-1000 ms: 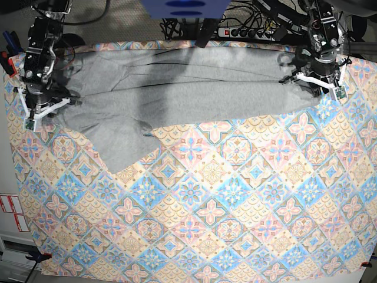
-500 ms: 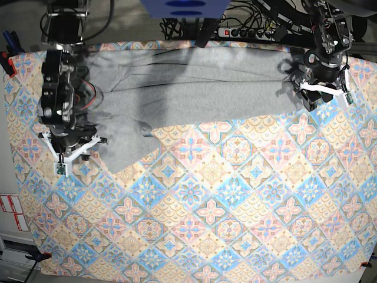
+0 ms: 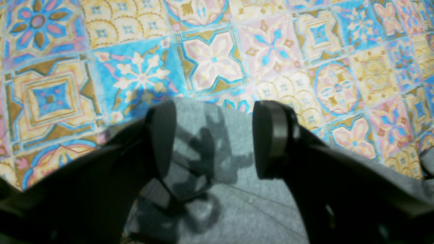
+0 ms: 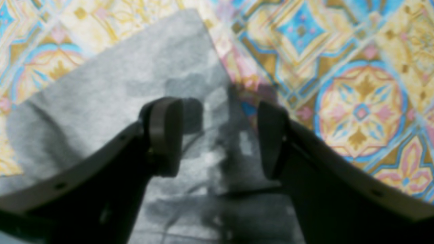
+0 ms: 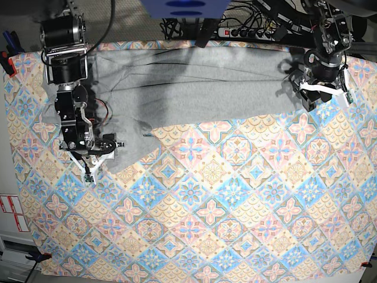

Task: Fold the T-shirt properly
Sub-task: 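Reach the right gripper to the folded shirt corner beside it, then grasp the folded edges with both grippers and pull them taut, then fold the shirt side with the left gripper toward the right gripper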

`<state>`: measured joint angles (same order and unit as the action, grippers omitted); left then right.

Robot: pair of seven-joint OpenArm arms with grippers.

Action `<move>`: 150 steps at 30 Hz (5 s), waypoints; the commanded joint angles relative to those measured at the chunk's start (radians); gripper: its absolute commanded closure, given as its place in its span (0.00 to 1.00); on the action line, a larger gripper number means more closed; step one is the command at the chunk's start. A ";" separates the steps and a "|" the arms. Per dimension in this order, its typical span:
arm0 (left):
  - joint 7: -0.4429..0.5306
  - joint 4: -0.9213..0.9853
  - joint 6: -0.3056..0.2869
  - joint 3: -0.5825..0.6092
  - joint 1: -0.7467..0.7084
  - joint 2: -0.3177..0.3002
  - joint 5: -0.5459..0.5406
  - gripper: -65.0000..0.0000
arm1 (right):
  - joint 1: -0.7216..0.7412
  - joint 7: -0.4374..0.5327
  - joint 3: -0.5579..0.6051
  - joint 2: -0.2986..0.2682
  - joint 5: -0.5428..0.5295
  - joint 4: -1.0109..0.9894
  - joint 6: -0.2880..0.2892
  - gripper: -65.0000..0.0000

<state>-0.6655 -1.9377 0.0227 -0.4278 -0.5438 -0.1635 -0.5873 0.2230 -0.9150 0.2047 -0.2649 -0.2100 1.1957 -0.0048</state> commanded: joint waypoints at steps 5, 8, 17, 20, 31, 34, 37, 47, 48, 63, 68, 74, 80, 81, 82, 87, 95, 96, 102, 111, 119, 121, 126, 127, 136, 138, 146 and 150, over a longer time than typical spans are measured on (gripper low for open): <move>0.019 -0.019 -0.002 -0.006 0.000 -0.009 -0.013 0.43 | 0.071 0.093 0.023 -0.012 0.002 -0.135 0.001 0.48; 0.019 -0.019 -0.002 -0.006 0.000 -0.011 -0.013 0.43 | 0.075 0.109 0.025 -0.012 0.001 -0.199 0.002 0.49; 0.019 -0.019 -0.002 -0.006 0.003 -0.011 -0.013 0.43 | 0.059 0.112 0.014 -0.010 -0.006 -0.188 0.002 0.99; 0.019 -0.018 -0.002 -0.006 0.003 -0.011 -0.012 0.43 | -0.007 0.107 0.005 -0.010 -0.006 -0.075 0.002 1.00; 0.019 -0.013 -0.002 -0.006 0.003 -0.011 -0.012 0.43 | -0.377 0.001 -0.179 -0.006 -0.007 0.547 0.002 1.00; 0.019 -0.013 -0.002 -0.006 0.003 -0.011 -0.012 0.43 | -0.474 0.000 -0.179 -0.006 -0.007 0.659 0.002 1.00; 0.019 -0.013 -0.002 -0.006 0.004 -0.011 -0.010 0.43 | -0.561 0.003 -0.179 -0.006 -0.007 0.714 0.002 1.00; 0.020 -0.012 -0.002 -0.004 0.004 -0.012 -0.004 0.43 | -0.736 0.007 -0.179 -0.004 -0.006 0.751 0.002 1.00; 0.020 -0.012 -0.002 -0.004 0.004 -0.012 -0.004 0.43 | -0.739 0.007 -0.179 -0.004 -0.006 0.751 0.002 1.00; 0.017 0.021 -0.002 -0.004 0.021 -0.054 -0.001 0.42 | -0.739 -0.094 -0.181 -0.004 0.002 0.751 0.002 0.92; 0.017 0.062 -0.002 -0.004 0.017 -0.107 -0.009 0.41 | -0.738 -0.063 -0.242 0.031 0.002 0.751 0.002 0.92; -0.059 0.125 -0.005 -0.004 0.000 -0.172 -0.010 0.41 | -0.729 0.015 -0.262 0.040 0.002 0.751 0.002 0.92; -0.187 0.189 -0.007 0.007 0.035 -0.252 -0.010 0.41 | -0.695 0.021 -0.256 0.040 -0.001 0.751 0.002 0.92; -0.199 0.200 -0.007 0.008 0.044 -0.255 -0.010 0.41 | -0.684 0.020 -0.255 0.040 -0.003 0.751 0.002 0.92; -0.205 0.208 -0.007 0.008 0.052 -0.259 -0.010 0.41 | -0.675 0.017 -0.255 0.040 -0.003 0.751 0.002 0.92; -0.207 0.240 -0.007 0.106 0.092 -0.267 -0.003 0.41 | -0.659 0.014 -0.255 0.040 -0.004 0.751 0.002 0.92; -0.198 0.372 -0.007 0.208 0.147 -0.268 -0.003 0.41 | -0.658 0.014 -0.259 0.040 -0.004 0.751 0.002 0.92; -0.198 0.378 -0.007 0.215 0.149 -0.268 -0.003 0.41 | -0.658 0.014 -0.261 0.040 -0.004 0.751 0.002 0.92; -0.198 0.384 -0.007 0.269 0.150 -0.268 -0.001 0.41 | -0.658 0.014 -0.261 0.040 -0.004 0.751 0.002 0.92; -0.179 0.383 -0.007 0.409 0.153 -0.261 -0.010 0.82 | -0.656 0.014 -0.262 0.040 -0.004 0.751 0.002 0.92; -0.115 0.381 -0.007 0.298 0.167 -0.249 -0.003 1.00 | -0.658 0.014 -0.264 0.040 -0.004 0.751 0.002 0.92; -0.115 0.384 -0.007 0.225 0.182 -0.247 -0.001 1.00 | -0.658 0.014 -0.264 0.040 -0.004 0.751 0.002 0.92; -0.113 0.461 -0.007 0.146 0.239 -0.261 0.000 1.00 | -0.658 0.017 -0.258 0.040 -0.004 0.752 0.002 0.92; -0.113 0.479 -0.007 0.123 0.250 -0.273 -0.001 1.00 | -0.658 0.018 -0.258 0.040 -0.004 0.752 0.002 0.92; -0.043 0.467 -0.007 0.028 0.279 -0.336 0.002 1.00 | -0.659 0.020 -0.262 0.040 -0.004 0.752 0.002 0.92; -0.047 0.383 -0.007 0.033 0.262 -0.333 0.002 1.00 | -0.659 0.021 -0.264 0.040 -0.004 0.752 0.002 0.92; -0.158 0.019 -0.007 0.217 0.161 -0.216 0.003 1.00 | -0.658 0.021 -0.265 0.040 0.001 0.752 0.002 0.92; -0.190 -0.002 -0.007 0.294 0.166 -0.140 0.010 1.00 | -0.658 0.021 -0.302 0.040 -0.003 0.752 0.002 0.92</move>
<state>-0.8696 -1.9240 0.0235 -0.1314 -0.3794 -0.2947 -0.5755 -0.4389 -0.9131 -0.0898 -0.2134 -0.2134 1.9274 -0.0010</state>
